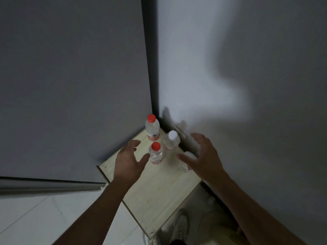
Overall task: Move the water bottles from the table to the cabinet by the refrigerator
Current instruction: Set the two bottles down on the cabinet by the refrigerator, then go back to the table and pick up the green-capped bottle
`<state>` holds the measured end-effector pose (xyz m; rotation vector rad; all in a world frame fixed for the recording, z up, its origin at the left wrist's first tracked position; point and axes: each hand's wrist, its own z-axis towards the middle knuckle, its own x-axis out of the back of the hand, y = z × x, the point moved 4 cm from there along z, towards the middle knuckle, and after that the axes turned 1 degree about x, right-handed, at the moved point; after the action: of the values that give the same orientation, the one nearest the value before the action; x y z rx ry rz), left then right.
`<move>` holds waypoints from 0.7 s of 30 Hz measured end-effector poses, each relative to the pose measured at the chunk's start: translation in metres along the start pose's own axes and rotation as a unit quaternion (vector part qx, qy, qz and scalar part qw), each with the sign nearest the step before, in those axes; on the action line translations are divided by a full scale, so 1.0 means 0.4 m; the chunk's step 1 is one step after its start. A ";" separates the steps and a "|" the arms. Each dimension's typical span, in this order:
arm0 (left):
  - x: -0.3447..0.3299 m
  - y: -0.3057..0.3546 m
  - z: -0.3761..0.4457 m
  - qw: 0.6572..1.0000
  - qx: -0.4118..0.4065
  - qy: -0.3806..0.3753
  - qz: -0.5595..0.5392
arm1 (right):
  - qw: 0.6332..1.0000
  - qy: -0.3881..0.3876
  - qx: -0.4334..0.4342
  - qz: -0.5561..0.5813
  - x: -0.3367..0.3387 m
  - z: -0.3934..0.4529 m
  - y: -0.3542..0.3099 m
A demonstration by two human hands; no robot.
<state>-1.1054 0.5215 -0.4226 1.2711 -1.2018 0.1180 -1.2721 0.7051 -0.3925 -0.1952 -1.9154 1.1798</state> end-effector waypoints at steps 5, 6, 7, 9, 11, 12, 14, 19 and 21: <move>0.145 0.134 -0.002 0.999 -0.021 0.004 0.024 | 0.992 -0.031 0.068 -0.102 0.095 -0.010 -0.179; 0.178 0.164 -0.006 0.999 -0.026 0.007 0.026 | 0.991 -0.029 0.067 -0.112 0.124 -0.020 -0.216; 0.210 0.192 -0.010 0.999 -0.032 0.009 0.034 | 0.990 -0.025 0.063 -0.120 0.151 -0.030 -0.248; 0.274 0.250 -0.021 0.997 -0.048 0.005 0.061 | 0.988 -0.018 0.067 -0.136 0.203 -0.051 -0.314; 0.339 0.313 -0.035 0.992 -0.080 -0.005 0.093 | 0.986 -0.007 0.080 -0.144 0.255 -0.063 -0.385; 0.372 0.343 -0.042 0.989 -0.098 -0.006 0.111 | 0.985 0.000 0.087 -0.149 0.282 -0.069 -0.422; 0.442 0.399 -0.057 0.983 -0.127 0.004 0.134 | 0.984 0.016 0.101 -0.147 0.334 -0.077 -0.485; 0.596 0.513 -0.093 0.977 -0.158 0.053 0.134 | 0.982 0.055 0.142 -0.111 0.434 -0.112 -0.596; 0.628 0.542 -0.106 0.980 -0.153 0.058 0.116 | 0.981 0.061 0.155 -0.098 0.455 -0.121 -0.619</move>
<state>-1.1105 0.5042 -0.0888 0.8436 -1.2115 0.1678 -1.2795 0.6982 -0.0818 0.0858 -1.5804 1.2816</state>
